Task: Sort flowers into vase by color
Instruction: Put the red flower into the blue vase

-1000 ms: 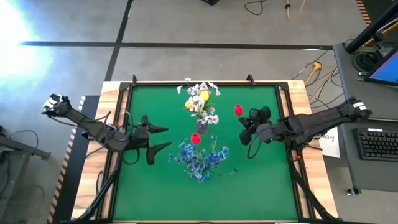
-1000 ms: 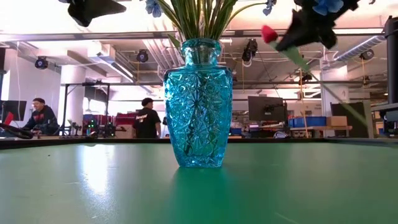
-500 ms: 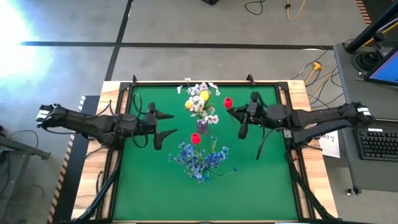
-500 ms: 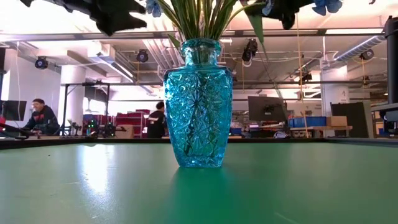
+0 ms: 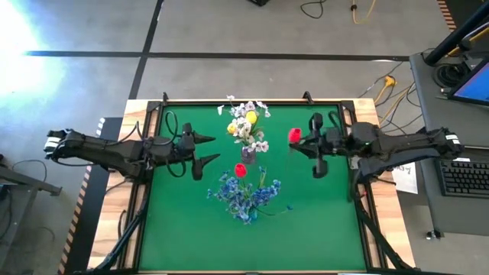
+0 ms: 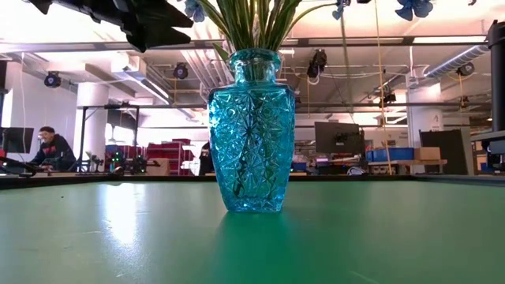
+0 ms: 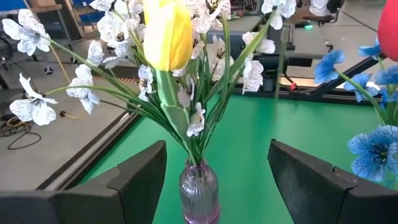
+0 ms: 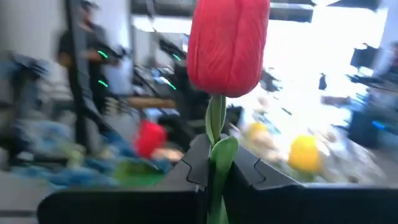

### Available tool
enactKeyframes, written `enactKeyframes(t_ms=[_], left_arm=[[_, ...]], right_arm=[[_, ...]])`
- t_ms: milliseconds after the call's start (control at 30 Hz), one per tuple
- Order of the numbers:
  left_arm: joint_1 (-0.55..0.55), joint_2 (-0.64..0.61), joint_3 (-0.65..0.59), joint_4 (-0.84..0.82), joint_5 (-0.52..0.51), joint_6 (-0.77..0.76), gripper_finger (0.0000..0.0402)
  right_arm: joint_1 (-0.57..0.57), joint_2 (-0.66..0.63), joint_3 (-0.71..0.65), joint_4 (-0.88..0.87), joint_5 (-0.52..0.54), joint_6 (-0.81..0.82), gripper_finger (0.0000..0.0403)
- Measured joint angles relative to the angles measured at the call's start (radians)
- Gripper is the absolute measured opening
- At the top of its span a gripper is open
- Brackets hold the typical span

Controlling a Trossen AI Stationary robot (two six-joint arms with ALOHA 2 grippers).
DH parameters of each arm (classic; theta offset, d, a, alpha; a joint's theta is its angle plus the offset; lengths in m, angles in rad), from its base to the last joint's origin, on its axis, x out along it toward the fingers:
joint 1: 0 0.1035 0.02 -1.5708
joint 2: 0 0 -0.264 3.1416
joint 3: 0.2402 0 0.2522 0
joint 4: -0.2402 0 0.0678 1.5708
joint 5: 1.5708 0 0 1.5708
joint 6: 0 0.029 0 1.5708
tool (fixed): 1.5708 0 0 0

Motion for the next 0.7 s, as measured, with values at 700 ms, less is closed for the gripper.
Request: enactKeyframes(t_ms=[700], left_arm=[[-0.004,0.001,0.0,-0.007,0.025,-0.026,0.0268]], right_arm=[[0.194,-0.195,0.009,0.066,-0.176,0.232,0.0018]])
